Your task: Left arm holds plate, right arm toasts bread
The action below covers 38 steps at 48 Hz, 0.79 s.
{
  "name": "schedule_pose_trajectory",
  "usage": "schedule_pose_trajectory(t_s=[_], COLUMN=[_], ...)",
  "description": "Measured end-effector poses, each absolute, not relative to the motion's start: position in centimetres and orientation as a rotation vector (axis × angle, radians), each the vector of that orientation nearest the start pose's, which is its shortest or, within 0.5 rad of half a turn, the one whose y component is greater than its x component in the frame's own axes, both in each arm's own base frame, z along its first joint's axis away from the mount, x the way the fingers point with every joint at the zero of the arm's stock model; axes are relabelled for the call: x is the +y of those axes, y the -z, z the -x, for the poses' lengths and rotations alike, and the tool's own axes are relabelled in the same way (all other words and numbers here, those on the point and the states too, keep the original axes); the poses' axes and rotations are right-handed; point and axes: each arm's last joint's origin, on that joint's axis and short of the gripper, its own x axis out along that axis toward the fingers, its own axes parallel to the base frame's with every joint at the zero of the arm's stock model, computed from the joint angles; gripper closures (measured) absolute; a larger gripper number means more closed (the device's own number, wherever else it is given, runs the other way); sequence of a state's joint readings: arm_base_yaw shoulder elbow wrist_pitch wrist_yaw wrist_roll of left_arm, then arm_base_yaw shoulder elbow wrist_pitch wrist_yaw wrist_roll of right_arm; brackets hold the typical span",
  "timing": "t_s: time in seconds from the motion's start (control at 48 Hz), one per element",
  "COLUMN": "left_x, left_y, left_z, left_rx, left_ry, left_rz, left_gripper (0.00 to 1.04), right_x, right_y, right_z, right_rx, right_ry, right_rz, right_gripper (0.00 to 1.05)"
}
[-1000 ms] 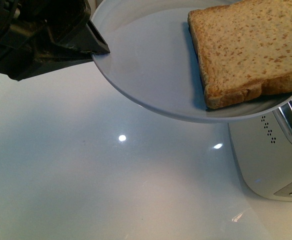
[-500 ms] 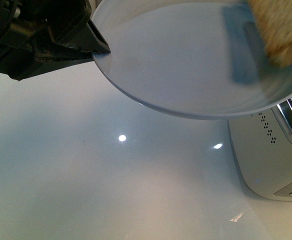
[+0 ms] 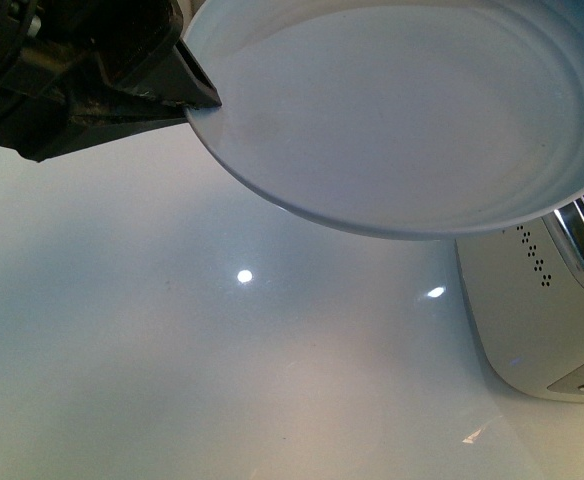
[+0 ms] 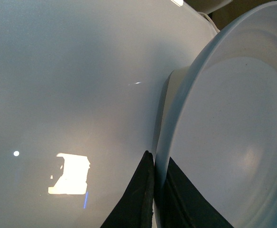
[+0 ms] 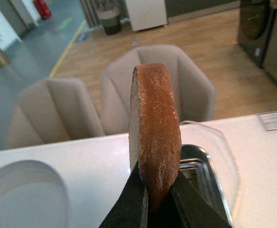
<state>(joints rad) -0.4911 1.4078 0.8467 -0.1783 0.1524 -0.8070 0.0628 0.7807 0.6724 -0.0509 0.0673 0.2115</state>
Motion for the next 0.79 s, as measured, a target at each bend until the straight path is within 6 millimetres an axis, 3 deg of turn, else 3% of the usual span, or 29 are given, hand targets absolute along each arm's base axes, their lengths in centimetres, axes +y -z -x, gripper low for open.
schedule_pose_trajectory(t_s=[0.188,0.417,0.792], left_x=[-14.0,-14.0,-14.0], left_y=[-21.9,-21.9,-22.0], left_z=[-25.2,-25.2,-25.2], left_rx=[0.938,0.939,0.938], left_ry=[0.278,0.277,0.277], left_rz=[0.617,0.618,0.618], left_gripper=[1.02,1.02,1.02], right_x=[0.4,1.6,2.7], right_y=[-29.1,-24.6,-22.0], right_z=[-19.7,-21.4,-23.3], right_rx=[0.219,0.354,0.419], right_ry=[0.062,0.052,0.036], right_rz=[-0.073,0.018,0.053], right_gripper=[1.01,1.01,1.01])
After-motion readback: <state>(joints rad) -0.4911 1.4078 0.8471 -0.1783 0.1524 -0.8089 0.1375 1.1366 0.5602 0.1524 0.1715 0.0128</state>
